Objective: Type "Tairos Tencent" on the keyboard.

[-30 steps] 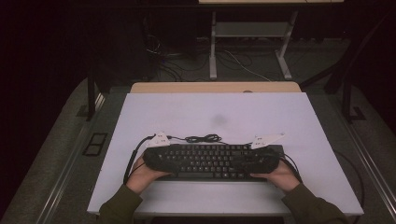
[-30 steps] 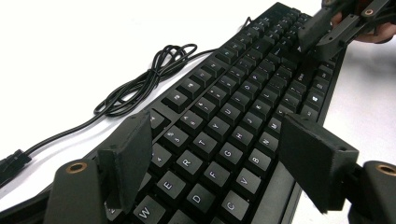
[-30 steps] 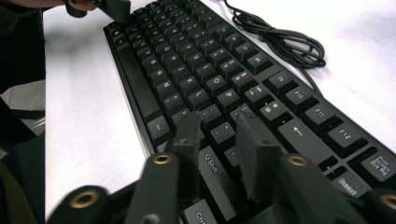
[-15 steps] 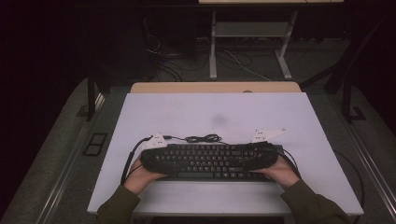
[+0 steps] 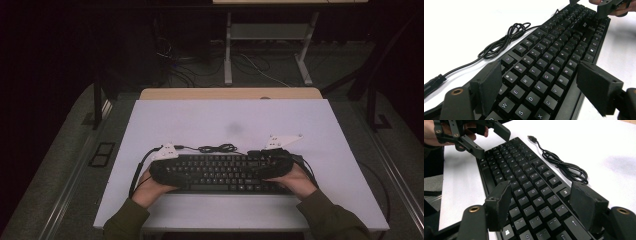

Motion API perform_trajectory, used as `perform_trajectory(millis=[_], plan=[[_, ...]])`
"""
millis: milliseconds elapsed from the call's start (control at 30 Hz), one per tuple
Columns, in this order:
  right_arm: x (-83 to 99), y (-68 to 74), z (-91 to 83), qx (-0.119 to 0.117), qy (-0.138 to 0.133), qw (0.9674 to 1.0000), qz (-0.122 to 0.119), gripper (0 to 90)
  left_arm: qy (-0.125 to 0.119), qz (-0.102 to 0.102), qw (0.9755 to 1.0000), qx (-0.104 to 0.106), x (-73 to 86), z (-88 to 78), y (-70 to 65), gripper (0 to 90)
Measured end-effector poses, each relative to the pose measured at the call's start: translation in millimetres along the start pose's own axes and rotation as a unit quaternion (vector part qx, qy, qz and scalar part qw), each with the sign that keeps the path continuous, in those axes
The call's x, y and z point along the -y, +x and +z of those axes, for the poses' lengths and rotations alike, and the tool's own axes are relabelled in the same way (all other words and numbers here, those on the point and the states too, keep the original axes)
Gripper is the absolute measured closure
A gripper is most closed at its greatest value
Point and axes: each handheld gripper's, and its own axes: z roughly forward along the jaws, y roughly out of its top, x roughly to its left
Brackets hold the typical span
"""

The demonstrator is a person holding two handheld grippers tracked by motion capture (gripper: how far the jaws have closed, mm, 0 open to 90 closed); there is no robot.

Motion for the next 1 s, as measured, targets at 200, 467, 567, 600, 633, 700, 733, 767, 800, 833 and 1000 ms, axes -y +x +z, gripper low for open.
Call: perform_trajectory(millis=[200,467,567,600,633,700,733,767,800,833,1000], plan=[[0.6,-0.1,1.2,0.000,0.003,1.0000,0.001,32.3,0.006,0.002,1.0000,-0.007,1.7,-1.4,0.9,24.5],[1.0,-0.5,2.4,0.001,0.003,1.0000,0.000,31.5,0.017,-0.002,0.9998,-0.014,5.6,-9.4,4.8,44.5],[1.1,-0.8,2.6,0.000,0.003,1.0000,0.000,31.5,0.024,-0.004,0.9995,-0.022,7.6,-13.2,6.9,56.1],[1.1,-0.9,2.7,0.000,0.003,1.0000,0.001,31.5,0.027,-0.005,0.9993,-0.024,8.4,-14.2,7.6,60.2],[1.1,-0.9,2.7,0.000,0.003,1.0000,0.001,31.5,0.030,-0.005,0.9992,-0.026,9.2,-14.7,8.6,63.9],[1.2,-1.1,2.7,0.001,0.003,1.0000,0.001,31.5,0.039,-0.004,0.9989,-0.027,10.6,-15.3,10.1,74.3],[1.1,-1.1,2.7,0.001,0.003,1.0000,0.001,31.5,0.044,-0.004,0.9986,-0.030,11.2,-15.2,10.6,78.2],[1.1,-1.0,2.8,0.001,0.003,1.0000,0.001,31.5,0.049,-0.003,0.9983,-0.031,11.7,-14.8,11.3,83.1],[1.2,-1.0,2.8,0.001,0.004,1.0000,0.001,31.5,0.053,-0.005,0.9982,-0.029,12.3,-14.6,12.1,87.1],[1.2,-0.9,2.9,0.001,0.004,1.0000,0.001,31.5,0.056,-0.006,0.9980,-0.030,12.5,-14.4,12.5,88.9],[1.1,-0.7,2.9,0.001,0.004,1.0000,0.001,31.5,0.066,-0.008,0.9974,-0.028,12.9,-13.5,13.1,89.0]])
